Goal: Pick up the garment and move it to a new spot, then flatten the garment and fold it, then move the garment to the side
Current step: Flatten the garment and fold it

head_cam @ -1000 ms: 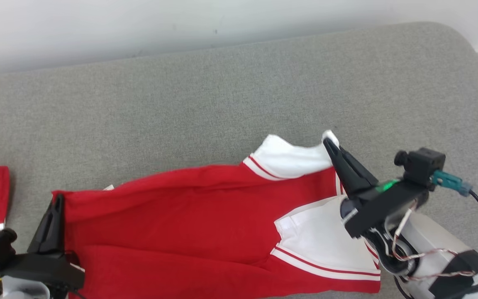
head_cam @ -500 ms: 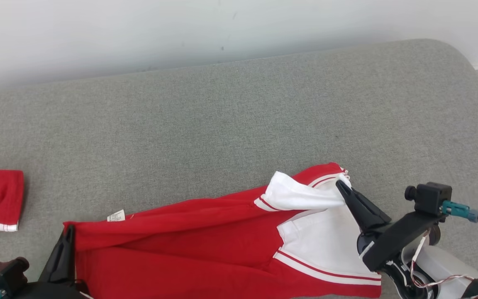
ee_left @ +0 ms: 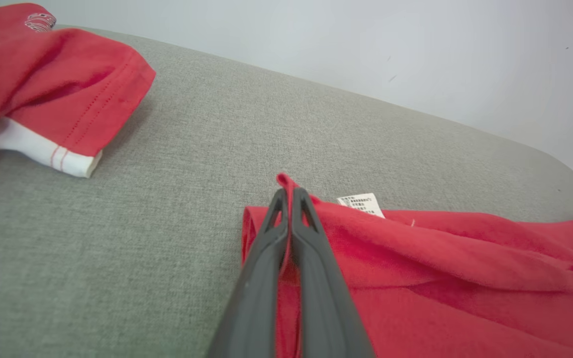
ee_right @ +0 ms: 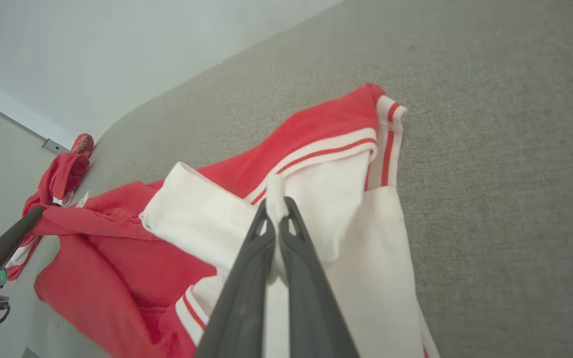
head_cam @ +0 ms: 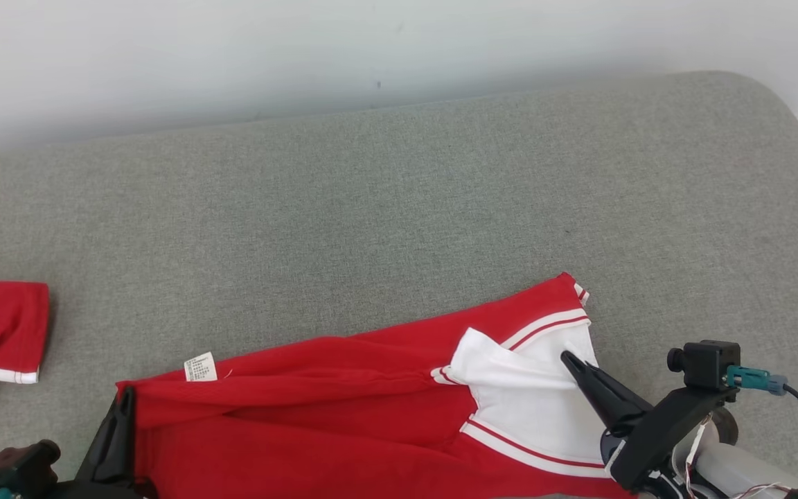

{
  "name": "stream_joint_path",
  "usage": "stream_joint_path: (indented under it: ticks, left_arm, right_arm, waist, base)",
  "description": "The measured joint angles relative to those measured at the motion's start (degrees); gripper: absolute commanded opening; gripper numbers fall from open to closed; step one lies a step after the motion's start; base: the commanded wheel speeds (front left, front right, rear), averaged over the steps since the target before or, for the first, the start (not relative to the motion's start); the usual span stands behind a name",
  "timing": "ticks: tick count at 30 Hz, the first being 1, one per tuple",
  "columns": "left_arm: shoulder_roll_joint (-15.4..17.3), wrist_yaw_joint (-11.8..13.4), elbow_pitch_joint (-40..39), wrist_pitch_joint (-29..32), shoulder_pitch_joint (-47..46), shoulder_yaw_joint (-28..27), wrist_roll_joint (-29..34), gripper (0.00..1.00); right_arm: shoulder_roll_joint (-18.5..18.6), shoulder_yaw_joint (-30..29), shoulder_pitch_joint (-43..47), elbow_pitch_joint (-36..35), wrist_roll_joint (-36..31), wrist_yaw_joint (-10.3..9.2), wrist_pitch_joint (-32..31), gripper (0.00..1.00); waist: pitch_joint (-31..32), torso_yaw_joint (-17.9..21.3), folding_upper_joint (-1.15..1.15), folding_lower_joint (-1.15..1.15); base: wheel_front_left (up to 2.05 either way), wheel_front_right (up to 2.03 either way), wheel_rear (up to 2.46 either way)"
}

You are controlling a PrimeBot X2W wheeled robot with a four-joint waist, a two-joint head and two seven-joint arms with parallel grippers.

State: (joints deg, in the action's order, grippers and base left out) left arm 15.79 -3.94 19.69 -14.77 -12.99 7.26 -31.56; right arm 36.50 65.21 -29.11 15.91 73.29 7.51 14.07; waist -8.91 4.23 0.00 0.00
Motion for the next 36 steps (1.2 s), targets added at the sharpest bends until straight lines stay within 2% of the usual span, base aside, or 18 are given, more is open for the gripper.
stream_joint_path:
  ticks: [2, 3, 4, 5, 6, 18, 19, 20, 21, 22, 26, 30, 36]
  left_arm:
    - [-0.27, -0.03, -0.02, 0.00, 0.23, -0.18, 0.44, 0.00]
    - [-0.47, -0.05, -0.09, 0.00, 0.31, -0.25, 0.48, 0.03]
    - [-0.70, -0.07, -0.12, -0.04, 0.46, -0.35, 0.64, 0.26]
    - [-0.90, -0.07, -0.24, -0.14, 0.69, -0.48, 1.04, 0.69]
    - [-1.04, -0.03, -0.40, -0.14, 0.97, -0.65, 1.44, 0.99]
    - [-3.80, 1.00, -6.86, -0.14, 4.95, -5.67, 3.87, 1.00]
    - [-4.03, 1.01, -7.31, -0.14, 5.28, -6.23, 4.03, 1.00]
    - [-4.34, 1.05, -7.84, -0.14, 5.69, -6.78, 4.32, 1.00]
    - [-4.65, 1.09, -8.28, -0.14, 6.05, -7.14, 4.79, 1.00]
    - [-4.90, 1.08, -8.58, -0.14, 6.42, -7.43, 5.08, 1.00]
    - [-5.68, 1.07, -9.75, -0.14, 7.72, -8.95, 6.34, 1.00]
    - [-6.80, 1.16, -11.23, -0.14, 8.57, -10.68, 7.64, 1.00]
    - [-8.20, 1.59, -13.32, -0.14, 10.51, -12.24, 11.38, 1.00]
  right_arm:
    - [0.12, 0.63, -0.59, 1.37, -0.44, 0.00, 0.07, 0.00]
    - [0.15, 1.05, -0.93, 2.04, -1.00, 0.00, 0.09, 0.00]
    - [0.11, 1.43, -1.08, 2.45, -1.31, 0.00, 0.13, 0.00]
    - [-0.03, 1.66, -1.12, 2.85, -1.29, 0.00, 0.15, 0.00]
    - [-0.18, 1.87, -1.12, 3.15, -1.23, 0.00, 0.27, 0.00]
    - [-0.81, 4.90, -1.16, 6.73, -1.24, 0.00, 0.66, 0.00]
    - [-0.99, 5.05, -1.16, 7.13, -1.24, 0.00, 0.68, 0.15]
    - [-1.15, 5.21, -1.17, 7.53, -1.29, 0.00, 0.76, 0.37]
    - [-1.32, 5.24, -1.17, 7.94, -1.53, 0.00, 0.79, 0.90]
    - [-1.43, 5.14, -1.16, 8.26, -1.59, 0.00, 0.83, 1.00]
    - [-1.53, 3.52, -1.10, 7.65, -1.79, 0.00, 1.03, 1.00]
    - [-1.47, -2.02, -0.27, 5.45, -3.03, 0.00, 1.07, 1.00]
    - [-1.98, -10.10, 3.27, 4.53, -8.24, 0.00, 1.08, 1.00]
  waist:
    - [0.21, -0.05, 0.00, 0.00]
    - [0.32, -0.07, 0.00, 0.00]
    - [0.44, -0.09, 0.00, 0.00]
    - [0.57, -0.11, 0.00, 0.00]
    - [0.70, -0.15, 0.00, 0.00]
    - [2.37, -1.19, 0.00, 0.00]
    - [2.50, -1.23, 0.00, 0.00]
    - [2.63, -1.27, 0.00, 0.00]
    - [2.78, -1.30, 0.00, 0.00]
    - [2.96, -1.32, 0.00, 0.00]
    - [3.69, -1.38, 0.00, 0.00]
    - [4.29, -1.33, 0.00, 0.00]
    - [5.39, -1.41, 0.00, 0.00]
  base:
    - [0.00, 0.00, 0.00]
    - [0.00, 0.00, 0.00]
    - [0.00, 0.00, 0.00]
    - [0.00, 0.00, 0.00]
    - [0.00, 0.00, 0.00]
    - [0.00, 0.00, 0.00]
    - [0.00, 0.00, 0.00]
    - [0.00, 0.00, 0.00]
    - [0.00, 0.00, 0.00]
    - [0.00, 0.00, 0.00]
    - [0.00, 0.00, 0.00]
    - [0.00, 0.00, 0.00]
    - [0.00, 0.00, 0.00]
